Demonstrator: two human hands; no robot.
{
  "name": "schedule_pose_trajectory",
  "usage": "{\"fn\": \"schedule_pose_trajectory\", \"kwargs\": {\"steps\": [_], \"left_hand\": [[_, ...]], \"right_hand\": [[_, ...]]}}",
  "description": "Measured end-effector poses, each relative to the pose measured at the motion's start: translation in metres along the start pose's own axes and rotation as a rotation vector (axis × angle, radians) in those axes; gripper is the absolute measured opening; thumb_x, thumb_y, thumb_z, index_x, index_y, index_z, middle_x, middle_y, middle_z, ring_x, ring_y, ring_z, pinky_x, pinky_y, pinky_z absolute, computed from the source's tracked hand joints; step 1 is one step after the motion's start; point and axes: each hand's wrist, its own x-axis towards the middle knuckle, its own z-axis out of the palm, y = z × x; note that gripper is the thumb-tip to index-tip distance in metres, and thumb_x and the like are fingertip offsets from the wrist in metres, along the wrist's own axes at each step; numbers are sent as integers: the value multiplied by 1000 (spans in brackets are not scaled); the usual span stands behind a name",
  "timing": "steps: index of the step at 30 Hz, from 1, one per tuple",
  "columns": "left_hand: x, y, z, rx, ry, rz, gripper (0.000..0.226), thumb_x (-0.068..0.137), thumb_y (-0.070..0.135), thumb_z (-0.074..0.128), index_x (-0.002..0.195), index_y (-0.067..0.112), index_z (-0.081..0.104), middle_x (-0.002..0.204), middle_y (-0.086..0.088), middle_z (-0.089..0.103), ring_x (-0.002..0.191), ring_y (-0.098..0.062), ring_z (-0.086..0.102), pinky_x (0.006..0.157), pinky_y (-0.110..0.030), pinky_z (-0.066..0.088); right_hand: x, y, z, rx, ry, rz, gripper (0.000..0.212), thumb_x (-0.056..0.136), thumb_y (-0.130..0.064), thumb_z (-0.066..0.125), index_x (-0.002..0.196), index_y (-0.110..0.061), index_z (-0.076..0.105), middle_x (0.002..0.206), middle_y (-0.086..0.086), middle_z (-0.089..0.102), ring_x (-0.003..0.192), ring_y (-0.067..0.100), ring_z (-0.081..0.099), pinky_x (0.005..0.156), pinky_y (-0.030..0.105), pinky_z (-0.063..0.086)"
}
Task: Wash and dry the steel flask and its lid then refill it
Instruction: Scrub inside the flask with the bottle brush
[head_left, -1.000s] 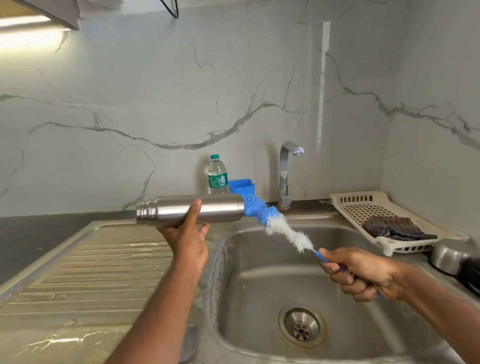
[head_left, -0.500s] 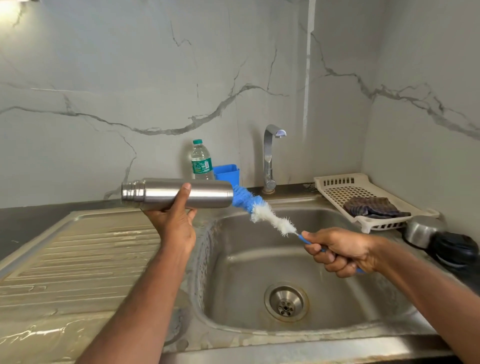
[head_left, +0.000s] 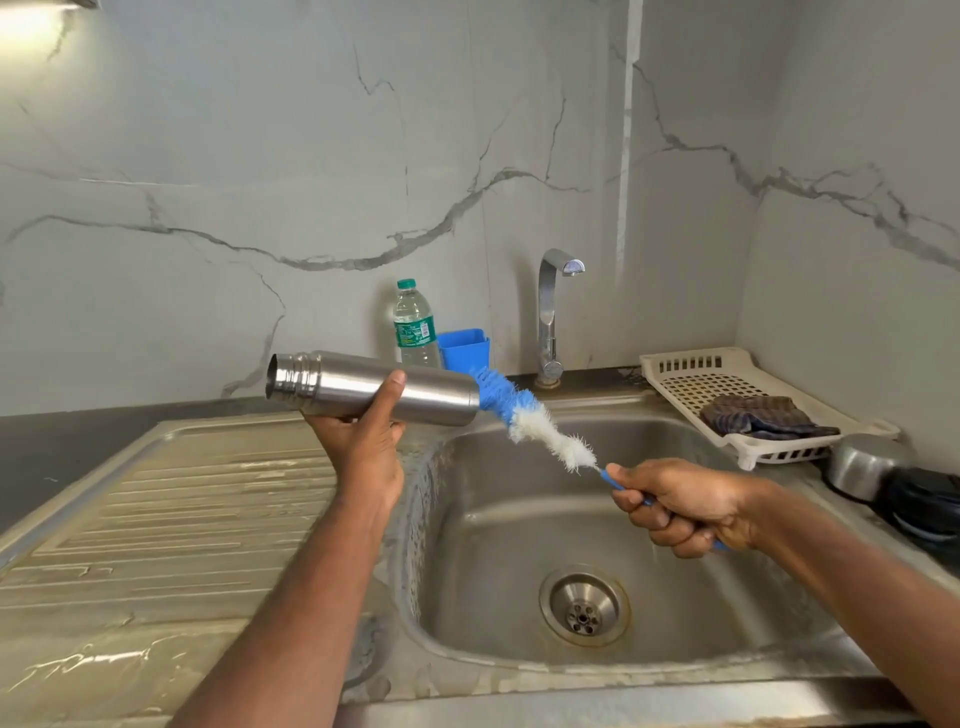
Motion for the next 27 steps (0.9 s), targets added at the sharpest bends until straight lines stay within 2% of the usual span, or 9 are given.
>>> {"fn": "schedule_pose_trajectory", "kwargs": {"steps": [4,8,12,17,19,22,27], "left_hand": [[8,1,-8,43,6,28,77,76,7,87,138,16,42,126,1,70,113,-11,69,90,-54,53],[6,5,-13,160,-21,87,75,71,6,90,133,13,48,123,-8,69,106,-17,71,88,-53,60],[-9,17,-10,264,-91,145,67,69,2,90,124,8,53,106,-2,70,88,-7,71,80,-33,59],[-12,60,-16,357,-126,227,70,69,5,91,127,9,52,109,-8,71,90,-10,72,75,-24,57],[-9,84,-23,406,-106,274,70,68,7,93,125,9,52,107,-8,71,90,-10,72,74,-25,57],[-9,121,-47,509,-89,314,73,64,15,96,122,13,53,108,-7,72,93,-15,73,78,-33,61],[-23,164,-107,719,-23,352,70,62,22,98,116,21,54,106,-2,71,93,-14,73,80,-37,62]], "right_hand": [[-9,-1,-9,-34,44,-45,45,105,-52,39,71,-23,41,63,1,22,45,9,8,37,14,10],[-8,4,3,-226,156,-134,44,107,-52,34,78,-19,41,60,0,20,49,13,9,40,17,13],[-5,3,21,-384,257,-252,49,106,-51,38,83,-10,54,55,-1,33,44,13,22,40,21,21],[-3,-14,43,-673,351,-405,44,105,-41,50,83,-7,67,58,2,50,47,14,44,42,27,39],[0,-27,61,-763,372,-484,42,104,-38,52,80,-6,65,61,-1,54,53,12,46,50,25,39],[11,-44,96,-818,406,-577,31,104,-34,53,88,-11,65,72,-2,61,65,12,53,59,28,40],[34,-59,156,-820,360,-624,28,103,-36,55,90,-15,68,85,2,66,78,17,60,69,33,47]]}}
